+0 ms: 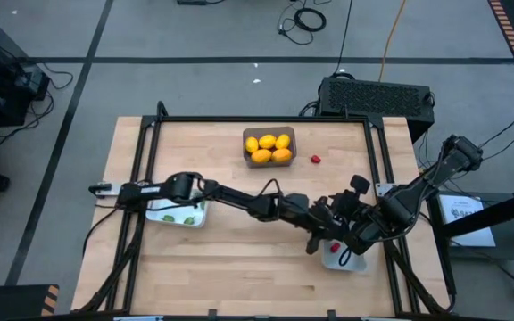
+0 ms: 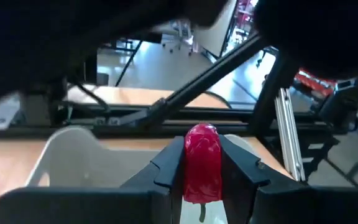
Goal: Sort produce into baskets
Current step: Put the red bell pepper into the gray bin
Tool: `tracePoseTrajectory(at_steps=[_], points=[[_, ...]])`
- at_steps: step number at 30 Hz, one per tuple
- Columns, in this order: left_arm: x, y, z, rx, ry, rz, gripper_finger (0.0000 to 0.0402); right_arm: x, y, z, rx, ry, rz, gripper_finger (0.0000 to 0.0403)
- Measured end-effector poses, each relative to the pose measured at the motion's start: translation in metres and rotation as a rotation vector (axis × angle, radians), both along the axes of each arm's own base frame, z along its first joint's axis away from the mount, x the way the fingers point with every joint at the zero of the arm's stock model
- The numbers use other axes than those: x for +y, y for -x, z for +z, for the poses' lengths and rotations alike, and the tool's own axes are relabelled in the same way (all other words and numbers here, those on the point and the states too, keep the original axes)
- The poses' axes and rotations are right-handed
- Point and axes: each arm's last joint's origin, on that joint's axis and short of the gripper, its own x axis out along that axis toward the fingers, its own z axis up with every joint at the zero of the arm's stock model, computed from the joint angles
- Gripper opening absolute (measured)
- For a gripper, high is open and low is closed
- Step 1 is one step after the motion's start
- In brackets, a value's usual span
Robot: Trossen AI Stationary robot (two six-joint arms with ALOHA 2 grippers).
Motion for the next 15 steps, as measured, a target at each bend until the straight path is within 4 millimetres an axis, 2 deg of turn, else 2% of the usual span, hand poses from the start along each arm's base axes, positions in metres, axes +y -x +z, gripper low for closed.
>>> tracePoseTrajectory(at_steps=[8,15], points=[[-0.002,-0.001,-0.01,0.095,-0.061,-0.009,0.0091,-0.001,0.001,0.0,0.0,-0.007,-0.015,0.0105],[-0.009,0.001,-0.009,0.078,-0.113,-0.024,0.016,0.0,0.0,0.0,-0.007,-0.014,-0.016,0.0105]])
